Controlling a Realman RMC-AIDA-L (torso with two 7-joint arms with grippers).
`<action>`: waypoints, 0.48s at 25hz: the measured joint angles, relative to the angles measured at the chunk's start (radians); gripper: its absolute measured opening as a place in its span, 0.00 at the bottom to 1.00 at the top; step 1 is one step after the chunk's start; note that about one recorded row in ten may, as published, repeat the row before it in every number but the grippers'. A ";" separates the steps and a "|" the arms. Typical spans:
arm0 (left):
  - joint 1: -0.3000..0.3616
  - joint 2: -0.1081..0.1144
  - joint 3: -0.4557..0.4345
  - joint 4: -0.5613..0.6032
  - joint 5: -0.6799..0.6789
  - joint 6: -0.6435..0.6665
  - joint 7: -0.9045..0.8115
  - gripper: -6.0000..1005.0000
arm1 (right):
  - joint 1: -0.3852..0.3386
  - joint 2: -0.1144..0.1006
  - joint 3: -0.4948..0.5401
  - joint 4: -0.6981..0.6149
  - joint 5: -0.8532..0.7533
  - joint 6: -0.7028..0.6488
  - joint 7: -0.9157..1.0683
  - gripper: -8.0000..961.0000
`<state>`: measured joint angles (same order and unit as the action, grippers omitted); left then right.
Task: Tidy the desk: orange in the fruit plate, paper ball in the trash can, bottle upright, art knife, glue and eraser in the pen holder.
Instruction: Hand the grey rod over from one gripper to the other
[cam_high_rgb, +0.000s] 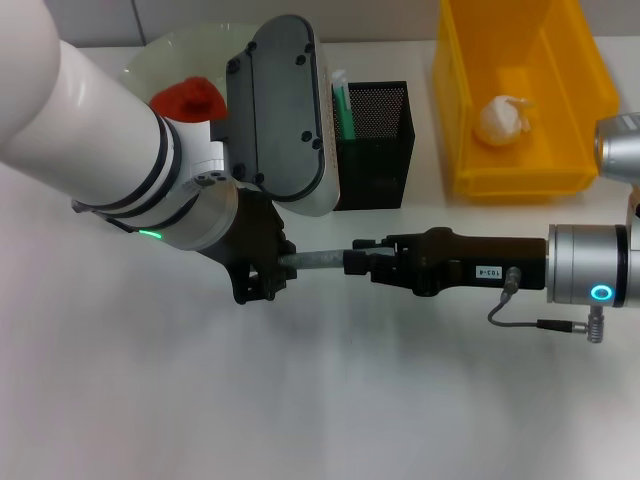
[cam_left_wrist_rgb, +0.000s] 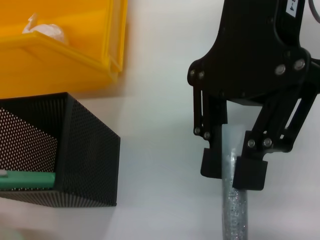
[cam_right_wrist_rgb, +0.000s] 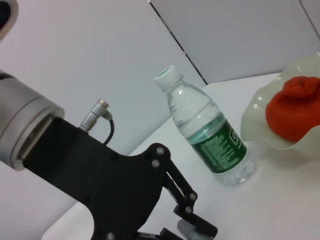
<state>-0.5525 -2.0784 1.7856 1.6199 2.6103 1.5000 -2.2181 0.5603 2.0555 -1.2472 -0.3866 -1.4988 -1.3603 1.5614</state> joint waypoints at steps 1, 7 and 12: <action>0.000 0.000 0.000 0.000 0.000 0.000 0.000 0.19 | 0.000 0.000 0.000 0.000 0.000 -0.003 -0.001 0.33; 0.001 0.000 0.000 0.000 0.000 0.000 0.000 0.19 | 0.000 0.000 -0.001 -0.010 -0.002 -0.004 -0.002 0.24; 0.001 0.000 0.000 0.000 0.001 0.000 0.002 0.19 | -0.003 0.003 -0.001 -0.026 -0.026 -0.003 -0.006 0.22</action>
<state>-0.5518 -2.0785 1.7855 1.6201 2.6111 1.5000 -2.2165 0.5574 2.0590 -1.2485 -0.4129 -1.5249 -1.3628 1.5549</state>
